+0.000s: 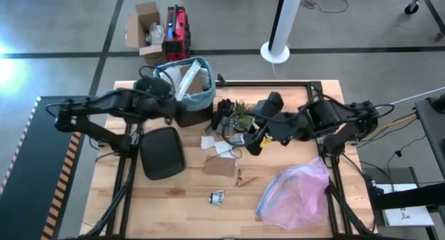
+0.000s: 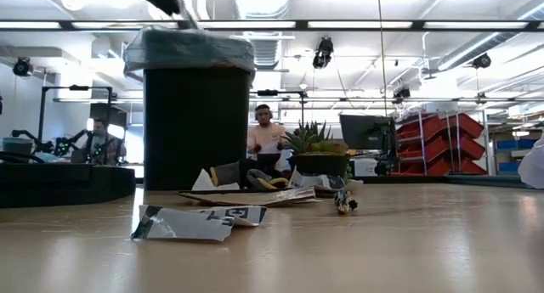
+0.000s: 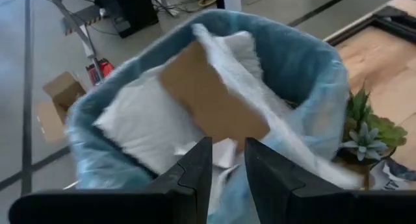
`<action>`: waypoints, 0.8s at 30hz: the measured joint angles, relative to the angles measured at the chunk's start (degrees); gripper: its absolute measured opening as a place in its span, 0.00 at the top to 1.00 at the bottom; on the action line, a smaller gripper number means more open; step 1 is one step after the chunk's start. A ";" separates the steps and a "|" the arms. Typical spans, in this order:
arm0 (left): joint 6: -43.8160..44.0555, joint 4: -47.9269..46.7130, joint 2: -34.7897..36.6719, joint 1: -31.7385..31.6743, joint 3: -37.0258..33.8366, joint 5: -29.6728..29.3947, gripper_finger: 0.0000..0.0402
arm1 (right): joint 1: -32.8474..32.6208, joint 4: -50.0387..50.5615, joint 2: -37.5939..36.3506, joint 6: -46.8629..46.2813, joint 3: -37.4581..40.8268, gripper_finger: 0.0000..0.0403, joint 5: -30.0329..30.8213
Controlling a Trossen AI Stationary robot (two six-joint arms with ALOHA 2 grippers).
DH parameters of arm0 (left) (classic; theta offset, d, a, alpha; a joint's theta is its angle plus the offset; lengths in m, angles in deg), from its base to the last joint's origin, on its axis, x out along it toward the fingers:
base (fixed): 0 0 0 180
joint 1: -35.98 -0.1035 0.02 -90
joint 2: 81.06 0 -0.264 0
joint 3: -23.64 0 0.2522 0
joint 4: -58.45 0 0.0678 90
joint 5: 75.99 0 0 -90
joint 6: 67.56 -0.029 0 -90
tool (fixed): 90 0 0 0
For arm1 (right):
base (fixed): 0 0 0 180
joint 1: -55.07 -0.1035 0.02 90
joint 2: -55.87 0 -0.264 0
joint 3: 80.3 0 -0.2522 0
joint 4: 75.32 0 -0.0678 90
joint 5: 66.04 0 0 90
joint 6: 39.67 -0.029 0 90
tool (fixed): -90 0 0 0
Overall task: Place trash/remove bag and relplace
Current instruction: Put the white plastic into the trash bin
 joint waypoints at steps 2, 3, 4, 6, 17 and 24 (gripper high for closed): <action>0.72 -0.81 1.51 -0.01 0.00 -0.02 0.81 | -0.49 0.06 0.00 -1.02 0.09 0.53 -0.01; 0.96 -1.55 2.10 0.00 0.00 0.00 0.81 | -0.70 0.07 0.00 -1.47 0.09 0.53 0.00; 0.99 -2.37 2.67 0.00 0.00 0.01 0.81 | -0.80 0.12 0.02 -1.89 0.09 0.53 0.01; 1.21 -4.14 3.67 0.00 0.00 -0.03 0.81 | -1.10 0.19 0.09 -2.68 0.09 0.53 0.06; 2.90 2.49 2.79 5.29 0.00 7.75 0.81 | -2.23 0.27 0.20 -3.99 0.09 0.53 0.01; 2.84 4.44 -0.88 8.19 0.00 12.66 0.81 | -2.62 0.64 0.17 -4.01 0.09 0.53 -0.03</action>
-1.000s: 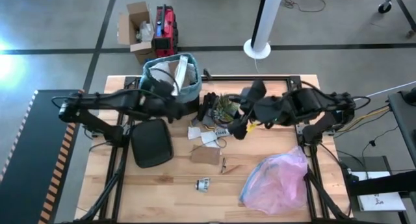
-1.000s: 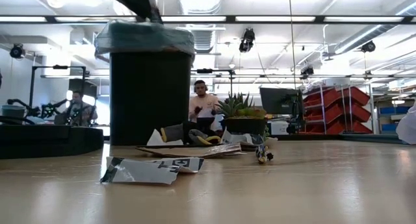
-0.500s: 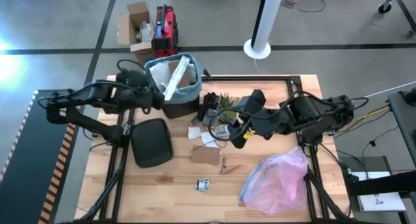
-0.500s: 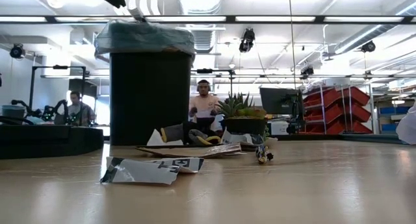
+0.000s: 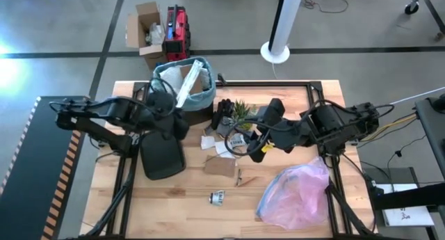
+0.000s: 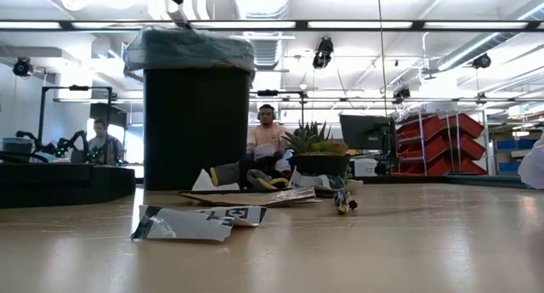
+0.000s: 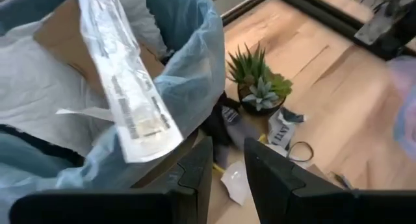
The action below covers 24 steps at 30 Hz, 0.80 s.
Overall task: Place trash/remove bag and relplace
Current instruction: Put the white plastic into the trash bin
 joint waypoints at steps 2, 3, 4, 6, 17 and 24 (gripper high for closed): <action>-0.01 -0.02 -1.30 -0.05 0.00 -0.02 0.81 | 0.04 0.00 0.00 0.08 0.00 0.53 0.02; -0.04 -0.03 -1.91 -0.23 0.00 -0.09 0.81 | 0.04 0.00 0.00 0.10 0.00 0.53 0.02; -0.28 -0.10 -2.56 -0.50 0.00 -0.18 0.81 | 0.04 0.02 0.00 0.10 0.00 0.53 0.02; -0.83 -0.94 -3.50 -1.15 0.00 -0.19 0.81 | 0.04 0.02 -0.02 0.12 0.00 0.53 0.02; 0.99 -10.41 -0.48 -4.36 0.00 -11.67 0.81 | -1.32 1.51 -0.04 -1.47 0.02 0.53 0.02; 1.66 -11.88 3.83 -5.89 0.00 -14.14 0.81 | -1.75 2.29 -0.07 -2.37 0.37 0.53 0.02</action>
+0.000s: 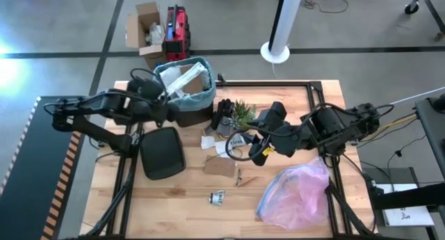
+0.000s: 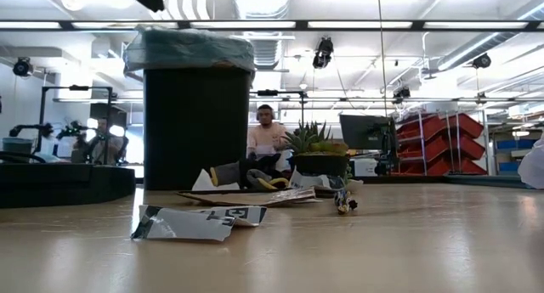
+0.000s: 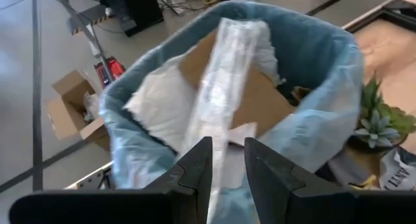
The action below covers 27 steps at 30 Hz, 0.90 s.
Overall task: Place trash/remove bag and relplace
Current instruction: Put the white plastic into the trash bin
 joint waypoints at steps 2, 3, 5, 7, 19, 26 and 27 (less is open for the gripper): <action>0.69 -0.64 1.07 -0.50 0.00 -0.04 0.81 | -0.05 -0.02 0.00 0.02 0.00 0.53 0.05; 1.09 -0.81 1.50 -0.64 0.00 -0.09 0.81 | -0.08 -0.02 0.00 0.02 0.00 0.53 0.04; 1.36 -0.92 2.10 -0.66 0.00 -0.10 0.81 | -0.08 -0.01 0.00 0.03 0.00 0.53 0.02; 1.38 -0.90 2.47 -0.64 0.00 0.17 0.81 | -0.06 -0.02 0.00 0.04 0.02 0.53 0.04; 1.36 -2.53 2.72 -2.92 0.24 6.87 0.81 | -0.06 0.00 0.04 0.21 0.37 0.53 0.04; -4.16 0.96 0.92 -12.28 0.46 14.25 0.81 | 0.08 -1.23 0.34 3.78 0.55 0.53 5.83; -5.33 1.94 0.44 -13.84 0.46 15.00 0.81 | 0.12 -1.44 0.41 4.26 0.57 0.53 6.45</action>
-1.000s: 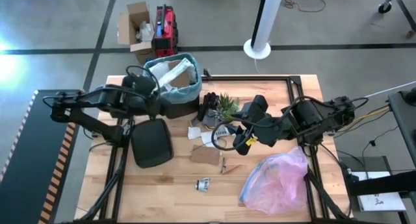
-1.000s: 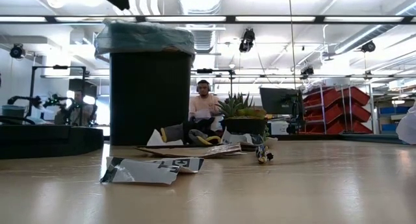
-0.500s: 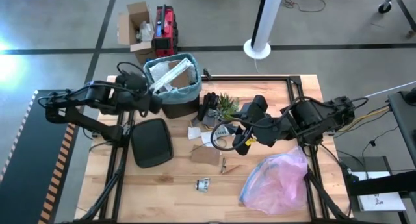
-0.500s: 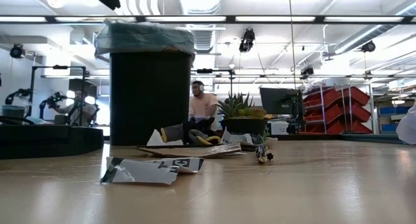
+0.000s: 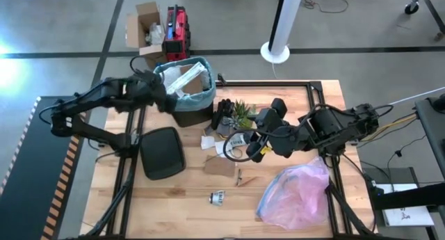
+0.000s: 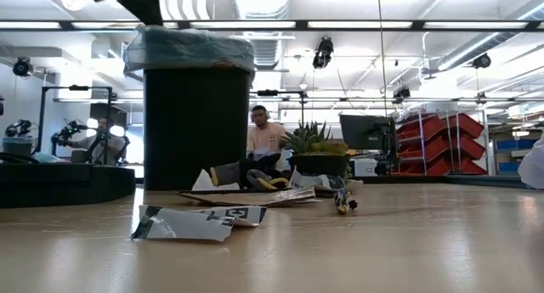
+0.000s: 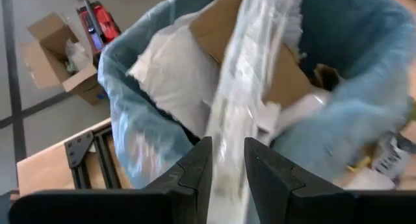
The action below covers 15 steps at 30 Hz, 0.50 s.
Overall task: Place trash/remove bag and relplace
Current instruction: Put the white plastic into the trash bin
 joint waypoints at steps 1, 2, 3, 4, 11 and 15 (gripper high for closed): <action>-1.26 1.22 -0.43 -1.64 0.00 0.88 0.81 | 0.03 -0.27 0.01 0.30 0.01 0.53 0.48; -2.79 2.82 -0.86 -3.39 0.00 1.77 0.81 | 0.16 -0.48 0.01 0.33 0.02 0.53 0.80; -4.85 4.85 -1.26 -4.99 0.00 2.96 0.81 | 0.21 -0.61 0.01 0.30 0.02 0.53 0.99; -7.12 7.12 -1.56 -6.65 0.00 4.64 0.81 | 0.21 -0.57 0.01 0.30 0.02 0.53 1.06; -14.69 13.90 -4.85 -16.74 0.02 15.31 0.81 | 0.21 -0.58 0.01 0.19 0.98 0.53 1.06; -15.18 13.27 -7.55 -20.35 0.02 15.61 0.81 | 0.21 -0.57 0.01 -1.14 1.91 0.53 1.04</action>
